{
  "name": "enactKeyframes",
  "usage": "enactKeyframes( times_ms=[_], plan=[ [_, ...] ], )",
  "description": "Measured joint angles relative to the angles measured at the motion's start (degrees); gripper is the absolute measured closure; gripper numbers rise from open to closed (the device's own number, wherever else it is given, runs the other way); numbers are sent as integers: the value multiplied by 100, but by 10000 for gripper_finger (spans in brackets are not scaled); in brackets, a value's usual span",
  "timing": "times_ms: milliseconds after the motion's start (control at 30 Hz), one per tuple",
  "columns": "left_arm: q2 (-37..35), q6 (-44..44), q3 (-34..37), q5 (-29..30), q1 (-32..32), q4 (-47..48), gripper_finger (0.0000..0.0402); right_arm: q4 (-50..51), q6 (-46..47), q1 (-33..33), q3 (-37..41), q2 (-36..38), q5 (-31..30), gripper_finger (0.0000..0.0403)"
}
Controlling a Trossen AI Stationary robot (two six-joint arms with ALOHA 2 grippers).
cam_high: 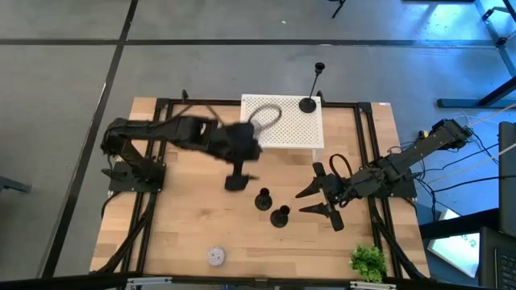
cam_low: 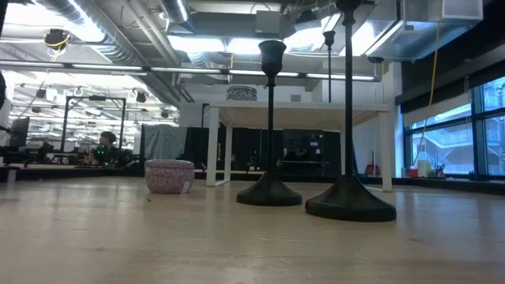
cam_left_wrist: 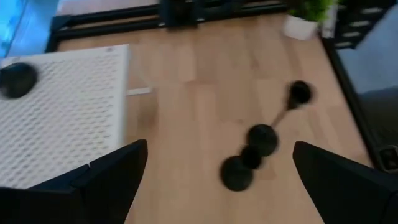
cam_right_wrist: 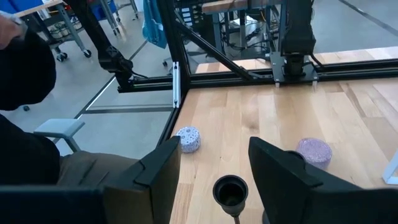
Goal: Pick & Place candle stick holders
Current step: Put the bottom candle holder on the shelf aligned with the other candle holder
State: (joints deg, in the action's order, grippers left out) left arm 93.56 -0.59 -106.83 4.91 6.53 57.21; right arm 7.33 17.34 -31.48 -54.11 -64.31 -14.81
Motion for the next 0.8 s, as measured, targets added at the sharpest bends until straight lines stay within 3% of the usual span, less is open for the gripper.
enactKeyframes(
  times_ms=[367,600,800],
  plan=[
    [9,884,157,1374,2206,-168,1,-4,-24,0,0,0,0,210],
    [4,1247,1248,2754,3289,-1267,2,-46,-115,0,0,5,-2,210],
    [7,1571,2387,3281,3574,-2492,2,-156,-374,1,0,106,-3,210]
  ],
)
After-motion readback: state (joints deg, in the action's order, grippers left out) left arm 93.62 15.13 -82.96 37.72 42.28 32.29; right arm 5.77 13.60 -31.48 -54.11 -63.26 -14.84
